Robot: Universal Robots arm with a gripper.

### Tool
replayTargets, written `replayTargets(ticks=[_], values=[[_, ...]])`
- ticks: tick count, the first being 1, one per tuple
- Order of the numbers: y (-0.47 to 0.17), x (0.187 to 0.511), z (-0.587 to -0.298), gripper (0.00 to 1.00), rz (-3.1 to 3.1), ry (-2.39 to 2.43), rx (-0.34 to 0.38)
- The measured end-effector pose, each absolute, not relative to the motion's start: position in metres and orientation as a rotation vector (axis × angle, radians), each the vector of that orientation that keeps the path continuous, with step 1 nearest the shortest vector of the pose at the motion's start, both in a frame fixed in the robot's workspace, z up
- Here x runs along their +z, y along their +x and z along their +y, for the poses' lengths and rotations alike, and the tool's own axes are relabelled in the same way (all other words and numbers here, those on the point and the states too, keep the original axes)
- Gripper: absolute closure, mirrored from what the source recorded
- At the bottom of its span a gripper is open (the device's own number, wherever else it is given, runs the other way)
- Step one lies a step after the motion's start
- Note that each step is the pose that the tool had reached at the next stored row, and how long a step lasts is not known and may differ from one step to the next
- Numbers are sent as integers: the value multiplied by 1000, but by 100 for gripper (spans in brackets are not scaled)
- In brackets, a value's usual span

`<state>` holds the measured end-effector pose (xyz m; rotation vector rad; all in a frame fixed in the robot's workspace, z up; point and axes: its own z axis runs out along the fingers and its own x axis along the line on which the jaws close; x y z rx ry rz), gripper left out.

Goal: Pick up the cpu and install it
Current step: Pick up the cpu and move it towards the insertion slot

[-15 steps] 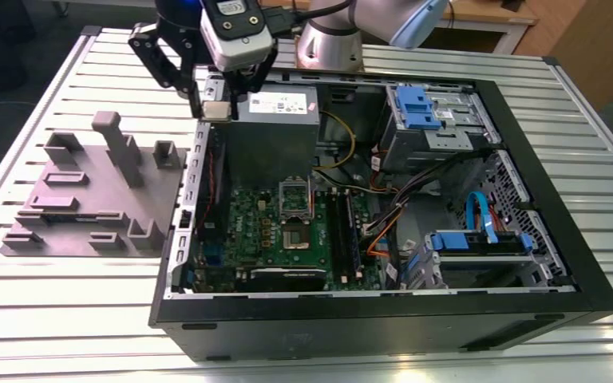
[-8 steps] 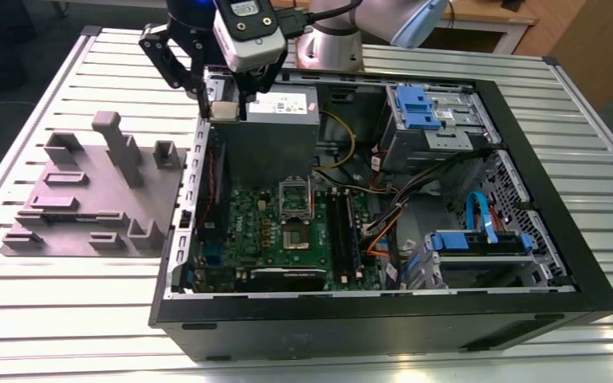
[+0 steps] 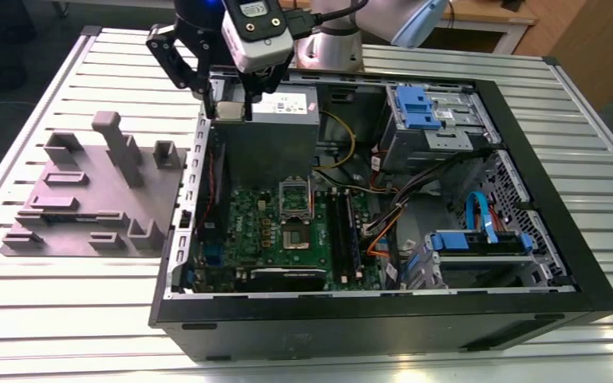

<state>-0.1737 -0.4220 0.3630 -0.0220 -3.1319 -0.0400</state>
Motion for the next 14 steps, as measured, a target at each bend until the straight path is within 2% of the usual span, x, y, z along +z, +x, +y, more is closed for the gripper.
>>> replayTargets(ticks=[14], values=[[-161, 362, -429, 53, -3132, -23, -40]])
